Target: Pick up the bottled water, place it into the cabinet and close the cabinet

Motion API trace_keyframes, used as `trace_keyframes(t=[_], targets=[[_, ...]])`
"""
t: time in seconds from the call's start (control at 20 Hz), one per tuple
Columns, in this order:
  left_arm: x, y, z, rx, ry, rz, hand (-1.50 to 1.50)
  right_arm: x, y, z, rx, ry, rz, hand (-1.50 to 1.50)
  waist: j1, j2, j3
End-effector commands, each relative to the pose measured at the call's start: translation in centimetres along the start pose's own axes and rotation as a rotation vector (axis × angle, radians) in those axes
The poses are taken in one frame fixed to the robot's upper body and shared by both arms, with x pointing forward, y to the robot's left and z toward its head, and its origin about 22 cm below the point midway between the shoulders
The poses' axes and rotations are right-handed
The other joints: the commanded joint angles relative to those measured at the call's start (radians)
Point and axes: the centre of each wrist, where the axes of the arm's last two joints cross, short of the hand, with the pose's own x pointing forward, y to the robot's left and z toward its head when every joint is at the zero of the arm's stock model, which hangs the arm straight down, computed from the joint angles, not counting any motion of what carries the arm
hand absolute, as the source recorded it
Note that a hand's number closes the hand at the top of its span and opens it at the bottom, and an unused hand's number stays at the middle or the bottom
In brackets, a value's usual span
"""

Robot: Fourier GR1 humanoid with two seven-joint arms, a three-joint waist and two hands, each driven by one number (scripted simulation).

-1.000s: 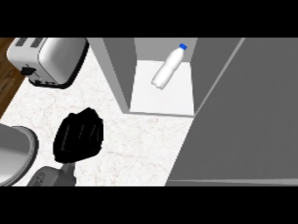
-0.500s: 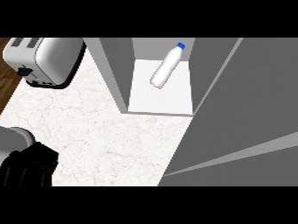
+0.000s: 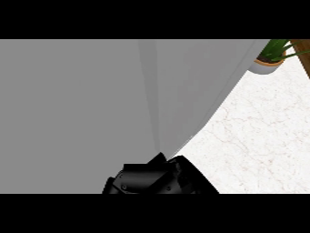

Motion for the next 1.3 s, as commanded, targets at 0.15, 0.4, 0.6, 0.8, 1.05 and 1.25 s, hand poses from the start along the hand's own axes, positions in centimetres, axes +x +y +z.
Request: trace_keyframes(t=[0.15,0.4,0.6,0.8,1.05,1.25], targets=[[1.3,2.1,1.3,0.020,-0.012,-0.010,1.50,-0.9,-1.6,-6.9,-0.046,0.010,-0.010,1.50,-0.012,0.004,0.001],[3.1,2.7,1.1,0.020,-0.010,-0.022,1.50,-2.4,-4.2,-10.7,-0.054,0.043,-0.008,1.50,-0.012,0.005,0.001],[3.1,3.8,2.2,0.013,-0.018,-0.017,1.50,-4.4,-5.4,-12.6,-0.031,0.093,0.025,1.50,-0.013,0.005,0.001],[2.2,4.1,2.6,0.034,0.004,-0.002,1.50,-6.9,-8.4,-14.5,-0.048,0.127,0.025,1.50,-0.013,0.007,0.001],[3.8,3.8,2.4,0.008,-0.004,0.000,1.50,-8.8,-9.1,-15.9,-0.091,0.179,0.044,1.50,0.001,0.009,0.001],[3.6,3.9,2.2,0.012,-0.012,0.002,1.50,-11.2,-10.8,-14.8,-0.126,0.189,0.060,1.50,0.004,0.013,0.001]])
